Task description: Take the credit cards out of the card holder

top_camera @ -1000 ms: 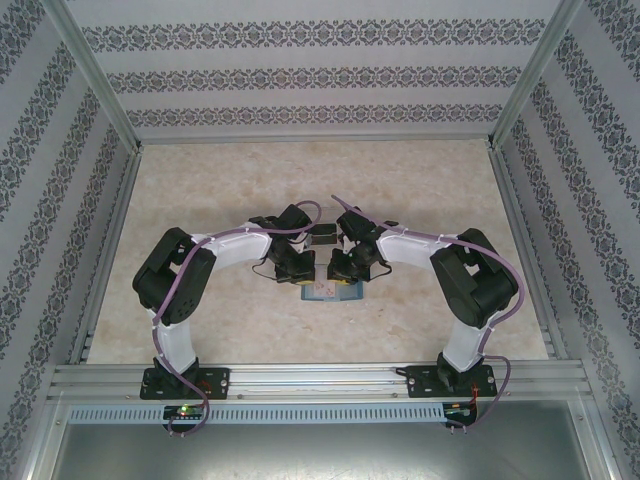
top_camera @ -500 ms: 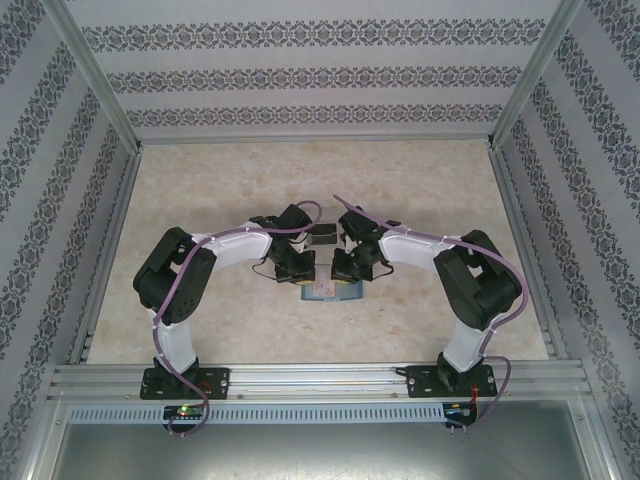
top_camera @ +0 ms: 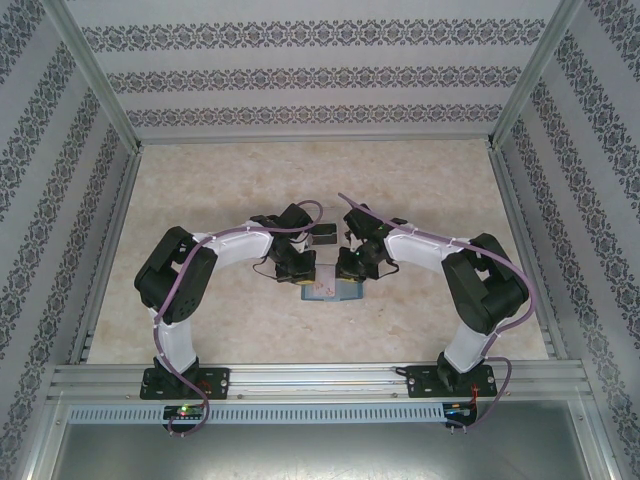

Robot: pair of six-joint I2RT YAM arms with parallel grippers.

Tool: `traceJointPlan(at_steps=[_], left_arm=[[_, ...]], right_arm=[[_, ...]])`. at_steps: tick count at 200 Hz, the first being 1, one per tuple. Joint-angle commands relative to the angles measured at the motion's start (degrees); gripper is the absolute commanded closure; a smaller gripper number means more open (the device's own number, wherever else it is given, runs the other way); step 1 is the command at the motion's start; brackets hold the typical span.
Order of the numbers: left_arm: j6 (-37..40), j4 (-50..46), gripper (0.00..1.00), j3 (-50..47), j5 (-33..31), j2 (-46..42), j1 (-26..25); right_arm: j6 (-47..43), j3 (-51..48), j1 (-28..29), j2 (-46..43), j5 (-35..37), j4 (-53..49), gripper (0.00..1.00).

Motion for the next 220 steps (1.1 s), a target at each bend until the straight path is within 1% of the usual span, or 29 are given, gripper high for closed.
traceJointPlan(at_steps=[1,64,109,159,181,220], left_arm=[[0.9,-3.9,1.00,-0.2,-1.6,2.8,-1.2],[1.1,-4.3,1.00,0.0,-1.5,3.5,-1.3],[1.5,-5.3,1.00,0.6,-1.7,4.2,-1.5],[1.7,-5.9,1.00,0.6,-2.3,4.2,-1.6],[2.0,-6.5,1.00,0.8,-2.6,4.3,-1.6],[2.3,-7.0,1.00,1.1,-2.9,4.5,-1.6]], right_arm=[[1.2,-0.7,-0.1,0.8,-4.1,3.5,0.78],[1.8,-1.5,-0.1,3.8,-4.9,5.7,0.76],[2.7,-2.6,-0.3,5.0,-6.9,8.4,0.75],[2.9,-3.2,-0.6,4.2,-5.5,7.9,0.73],[2.6,-3.5,-1.0,3.4,-2.9,6.3,0.72],[2.6,-4.3,-1.7,4.4,-7.0,8.6,0.71]])
